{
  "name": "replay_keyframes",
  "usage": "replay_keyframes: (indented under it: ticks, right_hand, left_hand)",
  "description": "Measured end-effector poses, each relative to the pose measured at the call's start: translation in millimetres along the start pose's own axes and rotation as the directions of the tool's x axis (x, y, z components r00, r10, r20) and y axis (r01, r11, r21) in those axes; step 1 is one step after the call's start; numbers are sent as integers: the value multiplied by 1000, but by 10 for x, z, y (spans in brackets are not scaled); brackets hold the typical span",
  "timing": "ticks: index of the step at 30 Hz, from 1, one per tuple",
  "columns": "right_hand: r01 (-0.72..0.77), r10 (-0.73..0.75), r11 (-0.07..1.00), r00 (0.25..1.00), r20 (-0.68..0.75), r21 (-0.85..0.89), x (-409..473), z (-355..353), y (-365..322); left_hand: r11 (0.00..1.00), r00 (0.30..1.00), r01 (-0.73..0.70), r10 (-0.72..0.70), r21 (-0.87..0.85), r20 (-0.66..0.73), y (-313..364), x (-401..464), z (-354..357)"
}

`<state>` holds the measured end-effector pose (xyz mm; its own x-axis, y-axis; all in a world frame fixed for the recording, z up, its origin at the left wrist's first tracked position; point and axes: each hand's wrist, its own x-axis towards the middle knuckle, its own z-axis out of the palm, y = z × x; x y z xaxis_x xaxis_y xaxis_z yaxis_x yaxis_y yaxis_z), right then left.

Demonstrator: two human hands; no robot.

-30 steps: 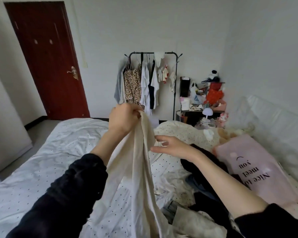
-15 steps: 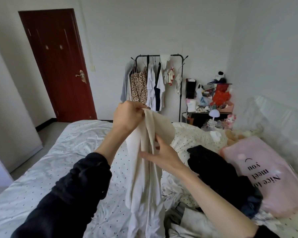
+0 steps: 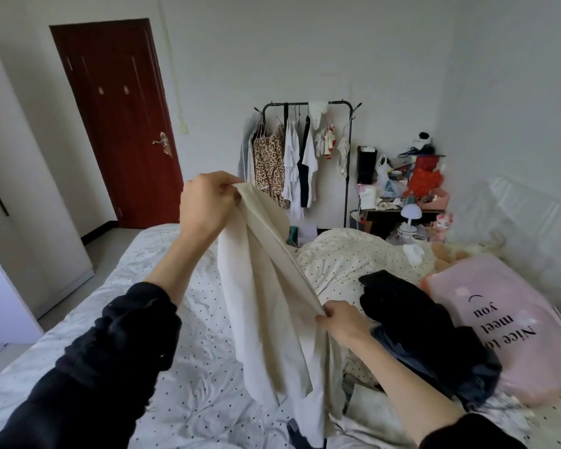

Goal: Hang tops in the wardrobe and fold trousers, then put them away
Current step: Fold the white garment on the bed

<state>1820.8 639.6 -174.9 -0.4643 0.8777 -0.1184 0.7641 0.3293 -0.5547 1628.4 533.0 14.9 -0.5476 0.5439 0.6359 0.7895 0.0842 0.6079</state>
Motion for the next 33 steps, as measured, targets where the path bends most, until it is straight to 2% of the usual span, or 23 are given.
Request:
replay_keyframes:
  ticks: [2,4,6,8,10,13,15,17,21,23,24,25,26,29,31,33]
  right_hand:
    - [12,-13,998,1000,-16,-64,11,18,52]
    - [26,-29,996,999,-32,-90,35,9,52]
    - [40,-40,999,999,-13,26,80,-55,-8]
    - [35,-43,981,998,37,189,131,-158,-134]
    - [-10,-22,950,995,99,313,185,-277,-306]
    - [-118,38,890,982,186,440,268,-374,-571]
    - [-176,83,859,975,208,481,283,-358,-709]
    - [-198,108,864,971,213,464,262,-289,-809]
    - [-234,135,801,967,215,551,250,-244,-874]
    - [-241,134,762,967,217,602,248,-295,-911]
    - [-240,129,738,968,217,631,231,-331,-938]
    - [-240,116,714,967,227,658,216,-349,-983]
    - [-242,99,690,965,243,682,200,-363,-1032]
    - [-229,33,669,960,279,708,172,-390,-1216]
    - [-194,30,656,972,231,729,198,-399,-1311]
    - [-138,35,651,988,151,747,224,-428,-1362]
  left_hand:
    - [999,999,35,-35,32,-6,-138,-42,-54]
    - [987,998,69,-70,147,-1,-290,-95,-73]
    - [932,991,114,-130,343,25,-444,-139,-74]
    - [872,969,165,-230,461,90,-586,-200,-68]
    - [850,933,187,-310,492,181,-682,-304,-16]
    - [910,886,128,-284,395,367,-736,-567,182]
    - [947,816,97,-251,305,521,-739,-808,338]
    - [954,743,146,-279,260,609,-772,-1064,453]
    - [910,543,206,-413,361,731,-895,-1385,531]
    - [906,428,255,-420,339,800,-940,-1479,552]
    - [907,394,275,-409,319,824,-937,-1518,580]
    - [910,397,282,-399,304,827,-937,-1555,614]
    - [913,436,282,-394,293,809,-929,-1583,648]
    - [879,624,376,-474,293,621,-928,-1539,717]
    - [888,711,348,-459,300,533,-946,-1446,693]
    - [903,768,288,-416,319,486,-948,-1373,663]
